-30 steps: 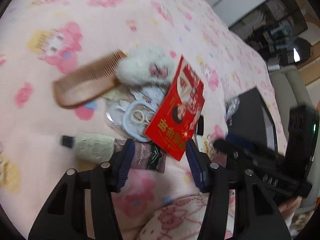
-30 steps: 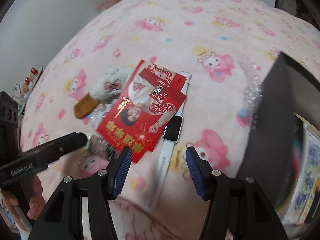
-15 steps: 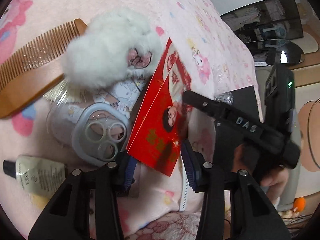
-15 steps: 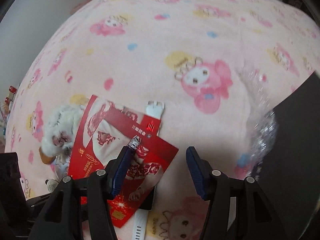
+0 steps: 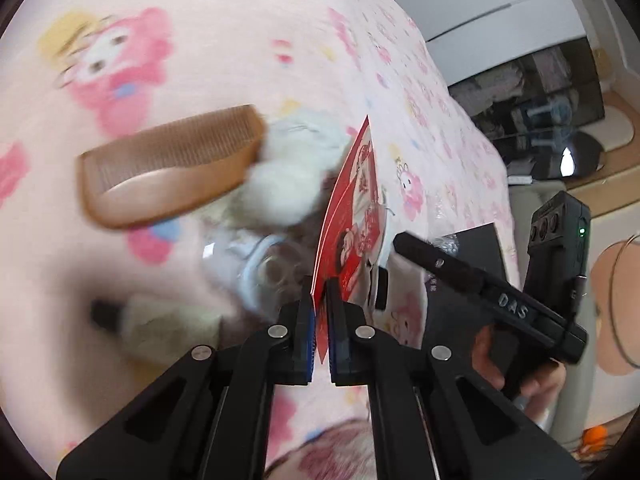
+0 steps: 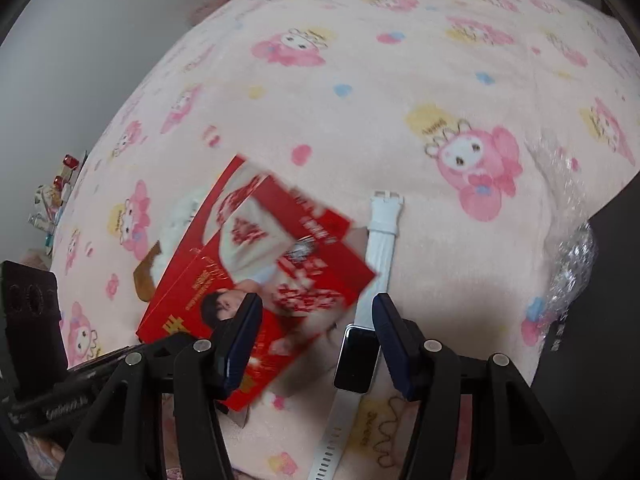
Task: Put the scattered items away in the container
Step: 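Grasp the red packet with the left gripper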
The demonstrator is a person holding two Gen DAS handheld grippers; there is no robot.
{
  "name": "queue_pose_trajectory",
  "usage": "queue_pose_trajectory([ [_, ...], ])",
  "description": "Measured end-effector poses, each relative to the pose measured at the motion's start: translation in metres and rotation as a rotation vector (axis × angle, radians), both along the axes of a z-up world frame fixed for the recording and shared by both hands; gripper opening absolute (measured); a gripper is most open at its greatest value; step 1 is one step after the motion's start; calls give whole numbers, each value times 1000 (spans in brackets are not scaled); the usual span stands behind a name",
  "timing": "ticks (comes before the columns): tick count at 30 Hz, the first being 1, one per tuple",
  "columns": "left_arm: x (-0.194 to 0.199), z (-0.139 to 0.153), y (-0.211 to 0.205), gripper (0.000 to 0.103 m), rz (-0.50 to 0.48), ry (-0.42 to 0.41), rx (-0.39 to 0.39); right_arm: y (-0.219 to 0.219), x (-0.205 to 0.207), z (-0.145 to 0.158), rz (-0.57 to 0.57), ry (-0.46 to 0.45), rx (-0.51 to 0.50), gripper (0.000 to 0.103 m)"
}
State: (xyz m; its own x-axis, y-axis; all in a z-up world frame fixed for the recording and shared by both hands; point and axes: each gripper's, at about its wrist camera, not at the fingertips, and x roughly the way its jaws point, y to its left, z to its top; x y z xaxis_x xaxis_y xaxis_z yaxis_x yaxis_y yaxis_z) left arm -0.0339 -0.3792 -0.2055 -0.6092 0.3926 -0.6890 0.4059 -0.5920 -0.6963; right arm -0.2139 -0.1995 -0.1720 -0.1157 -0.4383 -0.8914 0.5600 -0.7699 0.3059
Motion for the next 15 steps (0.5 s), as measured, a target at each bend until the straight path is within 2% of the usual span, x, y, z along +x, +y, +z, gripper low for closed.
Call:
queue_pose_trajectory([
  [3, 16, -2, -14, 5, -6, 9, 21, -9, 3, 9, 53, 82, 25, 53],
  [8, 22, -16, -27, 14, 15, -38, 27, -41, 4, 7, 147, 93, -7, 54],
  [12, 19, -20, -31, 15, 15, -25, 23, -64, 1, 4, 210, 123, -11, 54],
  [15, 13, -22, -38, 19, 25, -41, -7, -75, 7, -2, 297, 99, -22, 55],
])
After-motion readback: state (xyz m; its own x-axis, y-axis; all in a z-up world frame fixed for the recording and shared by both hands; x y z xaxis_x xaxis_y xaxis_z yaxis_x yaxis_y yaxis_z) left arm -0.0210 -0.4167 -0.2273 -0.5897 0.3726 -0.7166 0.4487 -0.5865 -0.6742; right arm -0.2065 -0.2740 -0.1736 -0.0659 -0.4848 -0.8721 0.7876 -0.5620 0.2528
